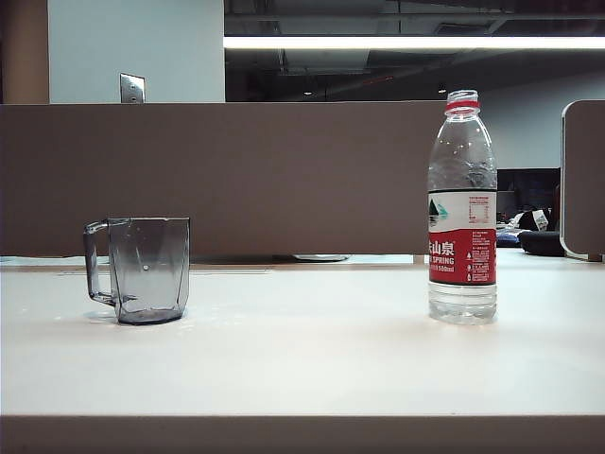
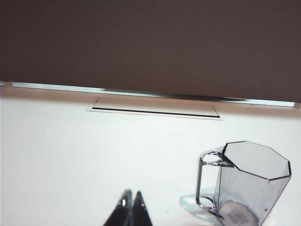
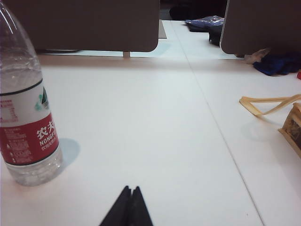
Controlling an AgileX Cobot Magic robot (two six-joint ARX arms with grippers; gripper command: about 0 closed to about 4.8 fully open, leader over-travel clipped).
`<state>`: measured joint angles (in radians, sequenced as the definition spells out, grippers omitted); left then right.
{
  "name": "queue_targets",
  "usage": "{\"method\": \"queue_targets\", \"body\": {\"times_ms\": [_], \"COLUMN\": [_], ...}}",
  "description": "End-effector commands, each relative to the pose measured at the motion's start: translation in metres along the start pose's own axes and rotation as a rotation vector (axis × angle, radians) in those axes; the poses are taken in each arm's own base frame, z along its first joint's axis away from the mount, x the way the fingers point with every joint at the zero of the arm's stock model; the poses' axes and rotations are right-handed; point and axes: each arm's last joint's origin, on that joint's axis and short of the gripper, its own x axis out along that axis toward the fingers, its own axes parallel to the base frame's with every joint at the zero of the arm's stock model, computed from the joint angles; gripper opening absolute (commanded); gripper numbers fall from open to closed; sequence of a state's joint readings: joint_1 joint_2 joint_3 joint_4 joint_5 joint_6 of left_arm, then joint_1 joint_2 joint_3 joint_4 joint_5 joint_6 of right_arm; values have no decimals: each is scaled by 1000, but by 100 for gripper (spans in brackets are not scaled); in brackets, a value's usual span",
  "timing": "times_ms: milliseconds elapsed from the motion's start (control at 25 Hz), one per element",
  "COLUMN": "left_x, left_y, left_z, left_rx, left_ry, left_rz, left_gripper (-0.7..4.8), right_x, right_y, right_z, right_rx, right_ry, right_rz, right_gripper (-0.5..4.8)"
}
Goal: Pick up the mineral water bottle on the table and pour water into the mug until it's half full.
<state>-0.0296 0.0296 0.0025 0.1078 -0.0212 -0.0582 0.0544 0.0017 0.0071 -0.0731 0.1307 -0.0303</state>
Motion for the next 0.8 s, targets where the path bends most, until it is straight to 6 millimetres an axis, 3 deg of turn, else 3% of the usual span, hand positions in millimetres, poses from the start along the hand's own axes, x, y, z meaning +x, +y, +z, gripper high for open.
{"method": "queue_targets", "body": {"times_ms": [40, 479, 599, 759, 799], "left_x": [0, 0, 0, -2, -5], "left_y": [0, 0, 0, -1, -1], "left_z": [0, -2, -1, 15, 29], "left_rx": [2, 7, 6, 6, 7], "left_ry": [15, 32, 29, 9, 17], "left_rz": [0, 1, 1, 4, 17], "left_gripper": [-4, -5, -5, -5, -5], "right_x": [0, 0, 0, -3, -8], "right_y": [0, 1, 2, 1, 0], "right_z": [0, 1, 6, 20, 34], "right_rx": [7, 8, 81, 144, 205], "right_ry": [-19, -28, -78, -154, -178], "right_rz": [2, 37, 63, 73, 79], "right_gripper": [-5, -5, -5, -6, -5]}}
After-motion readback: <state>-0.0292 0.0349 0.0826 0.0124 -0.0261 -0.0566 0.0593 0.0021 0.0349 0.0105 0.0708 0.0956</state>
